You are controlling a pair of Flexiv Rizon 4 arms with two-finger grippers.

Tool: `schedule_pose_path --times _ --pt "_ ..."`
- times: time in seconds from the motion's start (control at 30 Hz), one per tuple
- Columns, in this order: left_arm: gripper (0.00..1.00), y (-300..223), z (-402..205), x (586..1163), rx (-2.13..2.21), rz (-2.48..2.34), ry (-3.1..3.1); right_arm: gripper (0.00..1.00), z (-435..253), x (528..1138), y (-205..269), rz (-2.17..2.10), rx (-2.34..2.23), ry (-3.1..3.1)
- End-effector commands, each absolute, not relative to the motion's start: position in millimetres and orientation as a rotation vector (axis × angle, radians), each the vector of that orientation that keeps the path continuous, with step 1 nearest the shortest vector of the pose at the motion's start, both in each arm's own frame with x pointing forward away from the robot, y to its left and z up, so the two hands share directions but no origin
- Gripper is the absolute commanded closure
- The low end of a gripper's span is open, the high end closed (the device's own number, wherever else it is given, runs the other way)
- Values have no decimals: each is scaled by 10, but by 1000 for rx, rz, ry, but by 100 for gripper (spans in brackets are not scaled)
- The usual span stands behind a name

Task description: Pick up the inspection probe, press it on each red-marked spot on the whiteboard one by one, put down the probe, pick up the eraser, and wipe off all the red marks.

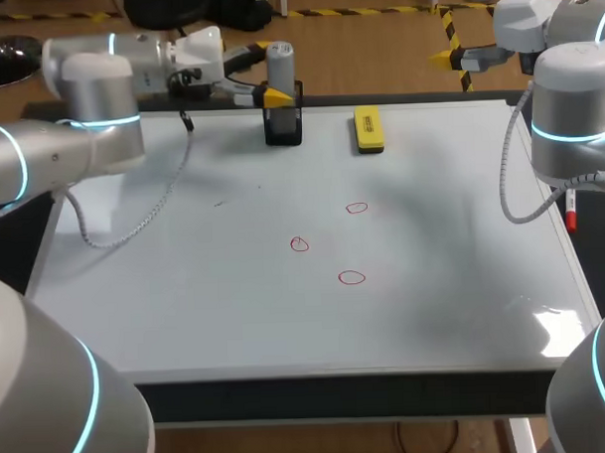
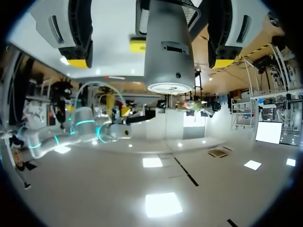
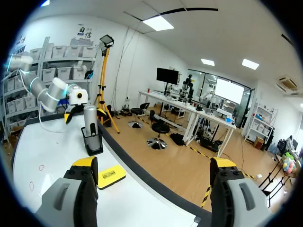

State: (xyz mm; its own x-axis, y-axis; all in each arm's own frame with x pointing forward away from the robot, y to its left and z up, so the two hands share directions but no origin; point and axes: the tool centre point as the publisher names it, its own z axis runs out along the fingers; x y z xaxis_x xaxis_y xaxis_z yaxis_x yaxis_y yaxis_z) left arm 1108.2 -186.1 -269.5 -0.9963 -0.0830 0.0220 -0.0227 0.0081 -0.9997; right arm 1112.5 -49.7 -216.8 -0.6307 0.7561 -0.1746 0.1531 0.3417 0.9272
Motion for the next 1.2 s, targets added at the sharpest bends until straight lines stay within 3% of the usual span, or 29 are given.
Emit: schedule_pose_path --times 0.03,1.07,1.2 --pt "0 -1936 -2811 11161 -116 -2204 2184 0 -2167 11132 -497 1292 792 2009" --pt "0 -2015 -2986 11214 -189 -2217 2173 0 -2167 11132 -497 1292 792 2009" --pt "6 -2009 -2983 11233 -191 -2220 2165 0 -2167 11132 -497 1292 792 2009"
